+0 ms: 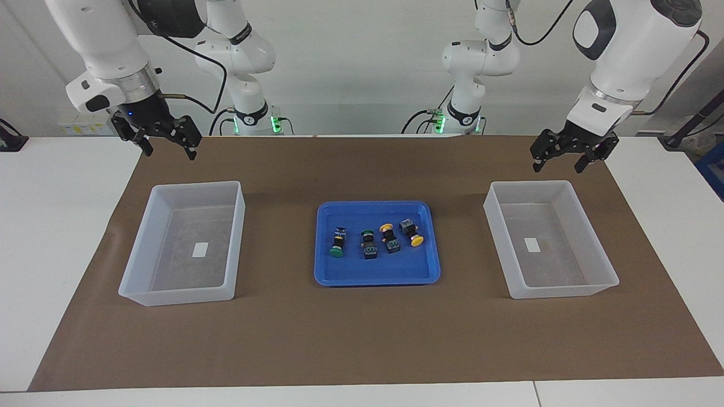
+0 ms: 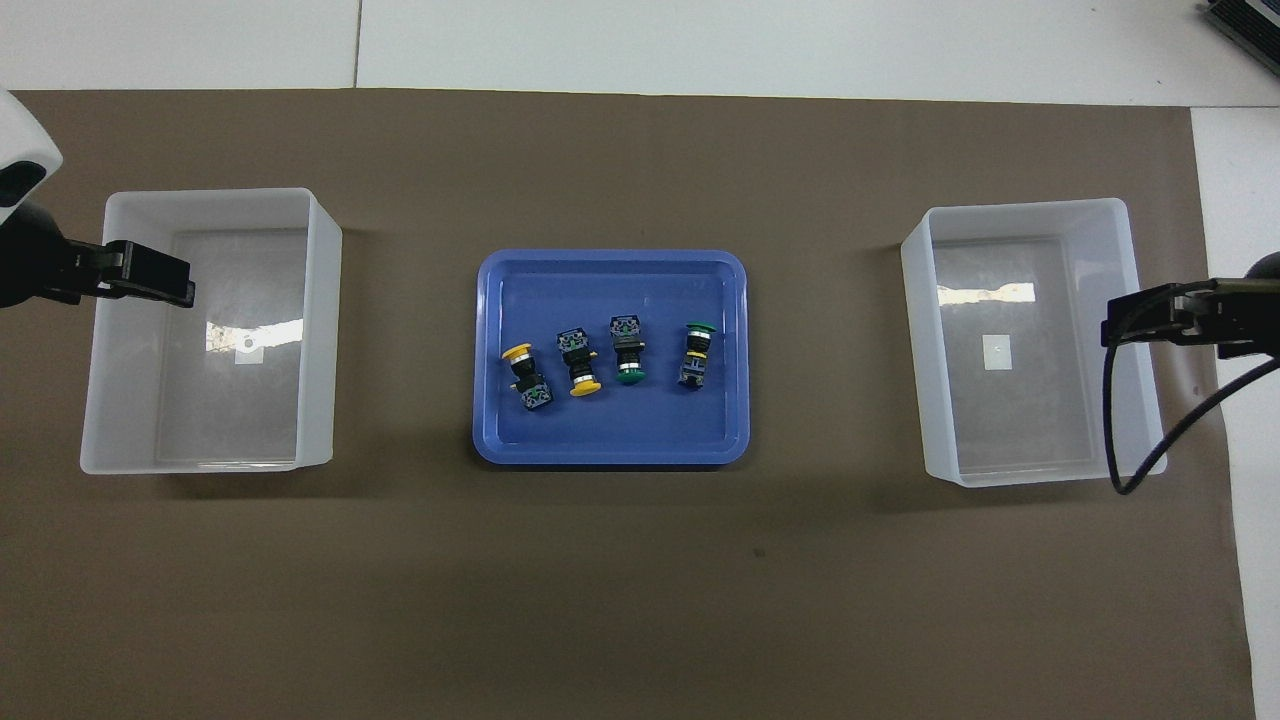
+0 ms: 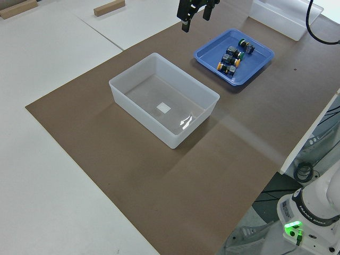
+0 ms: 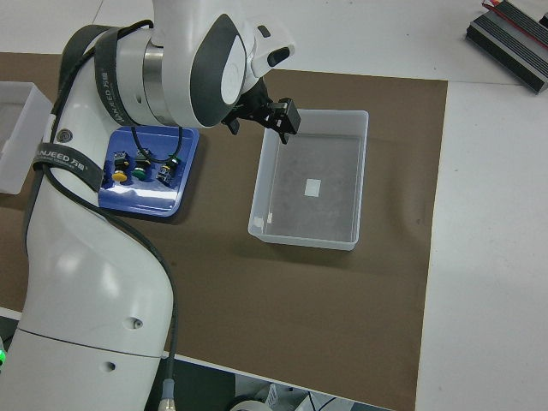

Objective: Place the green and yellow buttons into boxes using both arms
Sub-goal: 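Move the left and right grippers from rest toward the blue tray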

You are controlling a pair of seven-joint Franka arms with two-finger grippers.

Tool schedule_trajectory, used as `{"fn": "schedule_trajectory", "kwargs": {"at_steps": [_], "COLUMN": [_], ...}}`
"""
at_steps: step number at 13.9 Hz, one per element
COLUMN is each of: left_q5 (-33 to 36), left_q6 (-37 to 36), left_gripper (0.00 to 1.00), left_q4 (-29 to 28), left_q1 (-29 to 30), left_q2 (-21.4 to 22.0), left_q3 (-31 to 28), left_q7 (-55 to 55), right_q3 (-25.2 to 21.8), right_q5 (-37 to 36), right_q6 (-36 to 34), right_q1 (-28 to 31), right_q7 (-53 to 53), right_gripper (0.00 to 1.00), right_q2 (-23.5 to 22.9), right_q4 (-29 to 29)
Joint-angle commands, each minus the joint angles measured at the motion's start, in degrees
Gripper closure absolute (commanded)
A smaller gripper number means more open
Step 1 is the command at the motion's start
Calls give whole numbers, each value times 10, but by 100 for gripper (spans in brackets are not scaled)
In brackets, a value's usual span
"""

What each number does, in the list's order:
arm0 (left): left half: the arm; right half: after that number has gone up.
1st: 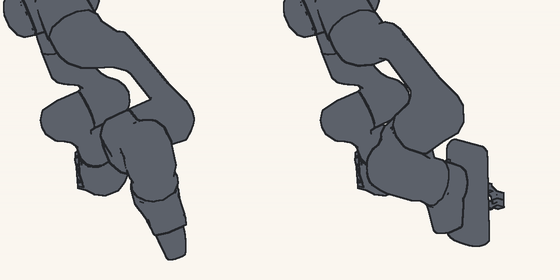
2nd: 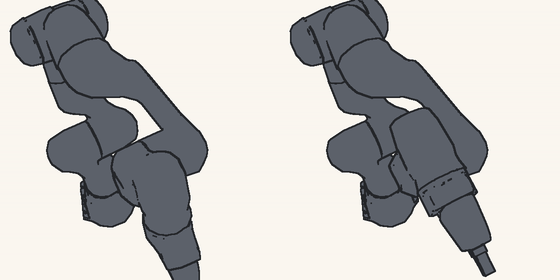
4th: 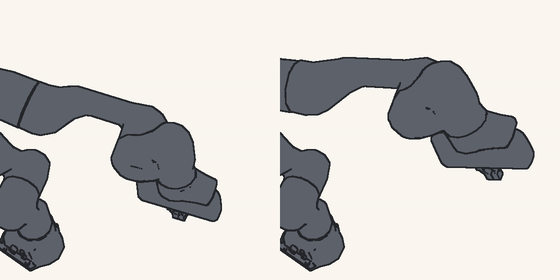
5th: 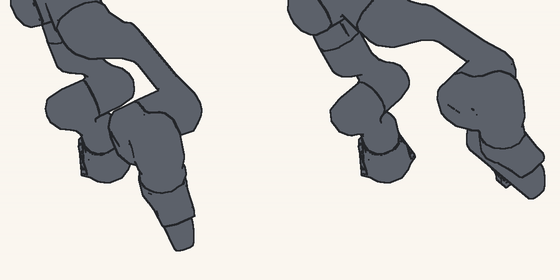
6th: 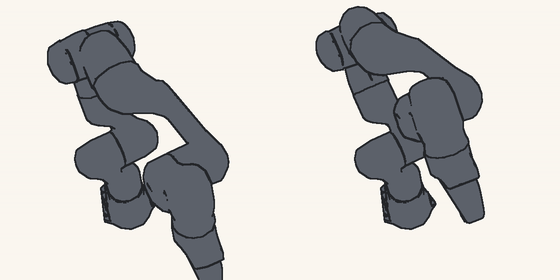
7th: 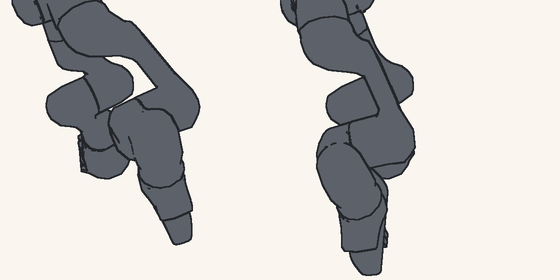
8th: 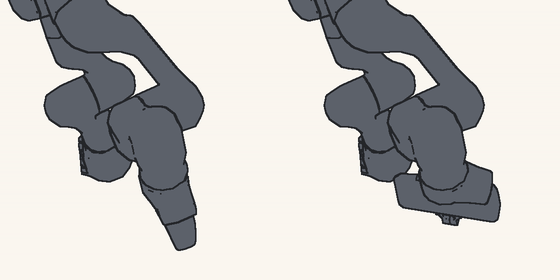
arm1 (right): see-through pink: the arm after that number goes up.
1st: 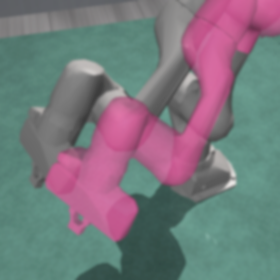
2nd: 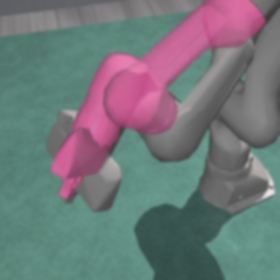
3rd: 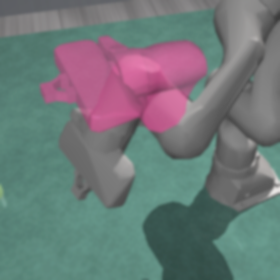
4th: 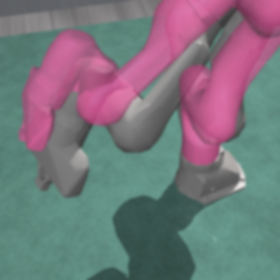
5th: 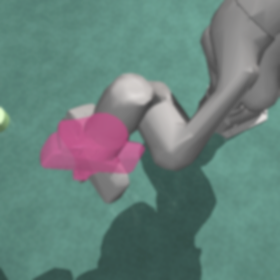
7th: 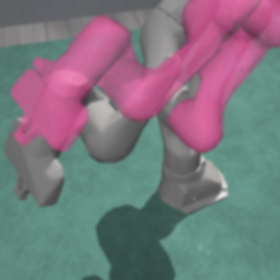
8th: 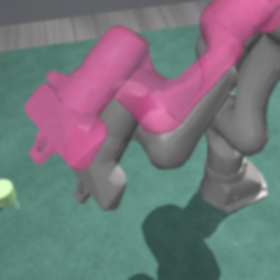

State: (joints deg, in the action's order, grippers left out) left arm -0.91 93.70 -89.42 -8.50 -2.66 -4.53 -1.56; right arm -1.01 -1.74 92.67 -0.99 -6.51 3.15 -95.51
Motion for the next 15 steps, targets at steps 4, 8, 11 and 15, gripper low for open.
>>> {"fn": "schedule_trajectory", "kwargs": {"at_steps": [4,8,11,15], "left_q5": [13,27,21,20], "left_q6": [7,11,17,18], "left_gripper": [0,0,0,0], "left_q4": [-12,-14,-16,-18], "left_q1": [-2,-5,-6,-32], "left_q2": [12,13,10,3], "left_q3": [1,6,8,9], "left_q7": [0,1,1,51], "right_q3": [6,6,5,5], "right_q5": [-6,1,16,18], "right_q6": [1,3,8,36], "right_q1": [-6,-4,2,-3], "right_q7": [4,11,11,4], "right_gripper": [0,0,0,0], "right_q2": [1,1,-1,-4], "right_q4": [-6,-6,-6,-3]}}
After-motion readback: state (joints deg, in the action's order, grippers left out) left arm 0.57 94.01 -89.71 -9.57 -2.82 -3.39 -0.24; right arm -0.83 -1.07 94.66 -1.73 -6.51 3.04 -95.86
